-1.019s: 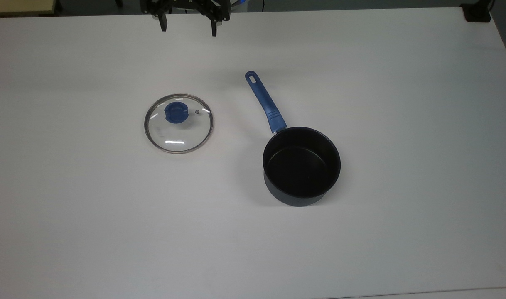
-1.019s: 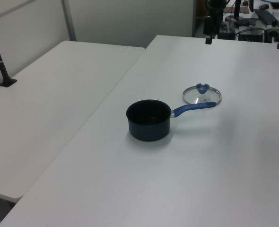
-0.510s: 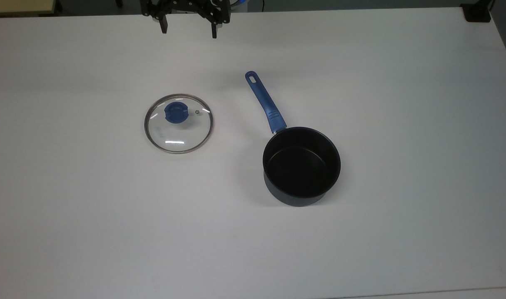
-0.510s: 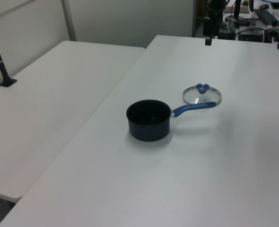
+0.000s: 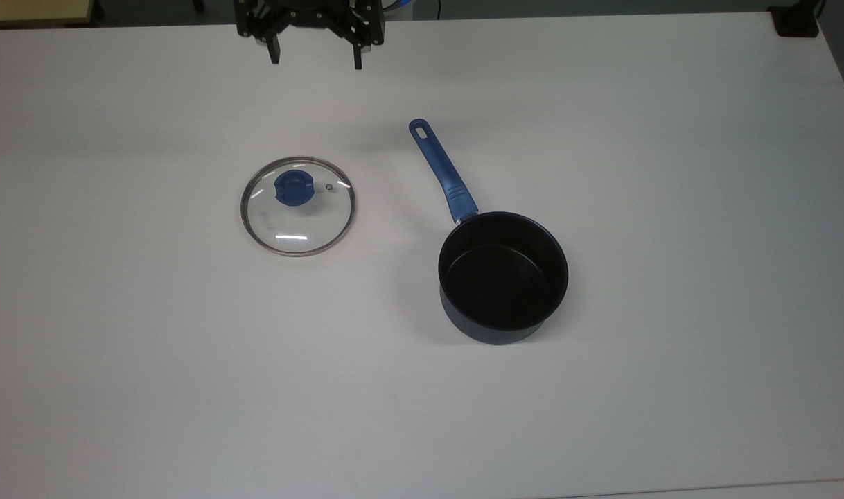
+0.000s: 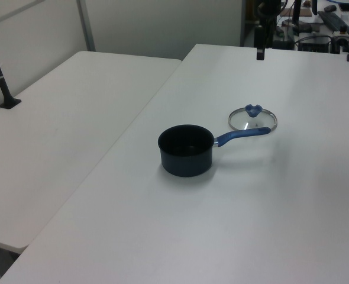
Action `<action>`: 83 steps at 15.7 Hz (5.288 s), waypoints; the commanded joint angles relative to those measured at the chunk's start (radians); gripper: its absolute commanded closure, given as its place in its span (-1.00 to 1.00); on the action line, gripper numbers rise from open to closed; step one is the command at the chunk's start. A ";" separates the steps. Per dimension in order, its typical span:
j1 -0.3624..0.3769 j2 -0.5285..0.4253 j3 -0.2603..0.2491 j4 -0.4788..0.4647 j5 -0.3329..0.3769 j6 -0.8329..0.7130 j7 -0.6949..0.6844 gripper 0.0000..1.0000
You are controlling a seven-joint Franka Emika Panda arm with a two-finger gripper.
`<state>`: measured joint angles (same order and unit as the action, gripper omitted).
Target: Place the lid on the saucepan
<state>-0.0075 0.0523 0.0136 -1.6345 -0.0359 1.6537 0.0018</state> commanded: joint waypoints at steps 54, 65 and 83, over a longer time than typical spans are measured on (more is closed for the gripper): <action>0.260 0.415 -0.006 0.294 0.074 0.325 0.424 -0.10; 0.305 0.489 -0.004 0.312 0.076 0.406 0.504 -0.10; 0.296 0.483 -0.006 0.306 0.067 0.405 0.507 -1.00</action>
<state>0.2885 0.5597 0.0182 -1.3387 0.0251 2.0700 0.4999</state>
